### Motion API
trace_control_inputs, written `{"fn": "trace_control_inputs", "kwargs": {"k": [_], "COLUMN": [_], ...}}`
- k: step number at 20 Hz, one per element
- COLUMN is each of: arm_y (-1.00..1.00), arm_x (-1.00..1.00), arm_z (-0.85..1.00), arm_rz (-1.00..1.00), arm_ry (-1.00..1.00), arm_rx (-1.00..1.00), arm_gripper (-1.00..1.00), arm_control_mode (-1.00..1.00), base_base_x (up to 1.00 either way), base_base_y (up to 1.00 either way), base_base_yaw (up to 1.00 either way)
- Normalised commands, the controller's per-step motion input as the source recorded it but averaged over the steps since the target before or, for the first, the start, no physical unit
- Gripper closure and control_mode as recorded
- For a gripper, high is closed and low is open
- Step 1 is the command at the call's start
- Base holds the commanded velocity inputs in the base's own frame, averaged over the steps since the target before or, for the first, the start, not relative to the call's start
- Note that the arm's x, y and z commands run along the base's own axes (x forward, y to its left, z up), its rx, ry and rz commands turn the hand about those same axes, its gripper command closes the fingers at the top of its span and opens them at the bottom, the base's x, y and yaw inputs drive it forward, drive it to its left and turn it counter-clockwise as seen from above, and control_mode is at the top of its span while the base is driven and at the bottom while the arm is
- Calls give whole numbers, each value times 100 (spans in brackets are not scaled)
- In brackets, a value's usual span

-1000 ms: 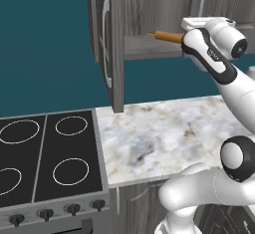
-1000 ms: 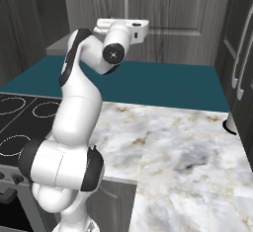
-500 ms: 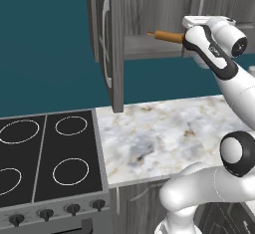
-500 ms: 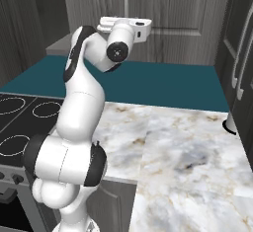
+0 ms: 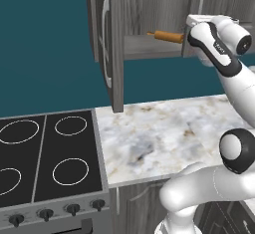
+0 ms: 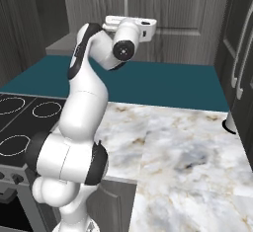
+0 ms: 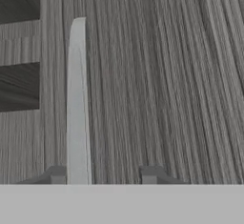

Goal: Open the cabinet, retrieve the rolling pin, and place it next to the meat on the cutting board to prepare for tenderizing.

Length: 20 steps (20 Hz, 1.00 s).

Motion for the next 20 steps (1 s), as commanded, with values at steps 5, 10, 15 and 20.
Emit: {"fn": "trace_control_inputs", "kwargs": {"k": [5, 10, 15, 20], "arm_y": [3, 0, -2, -17], "arm_x": [8, 1, 0, -9], "arm_z": [-2, -2, 0, 0], "arm_rz": [0, 0, 0, 0], "arm_ry": [4, 0, 0, 0], "arm_rx": [0, 0, 0, 0], "arm_gripper": [100, 100, 100, 100], "arm_control_mode": [-100, -100, -100, -100], "base_base_x": [0, 0, 0, 0], "base_base_y": [0, 0, 0, 0], "base_base_yaw": [0, 0, 0, 0]}}
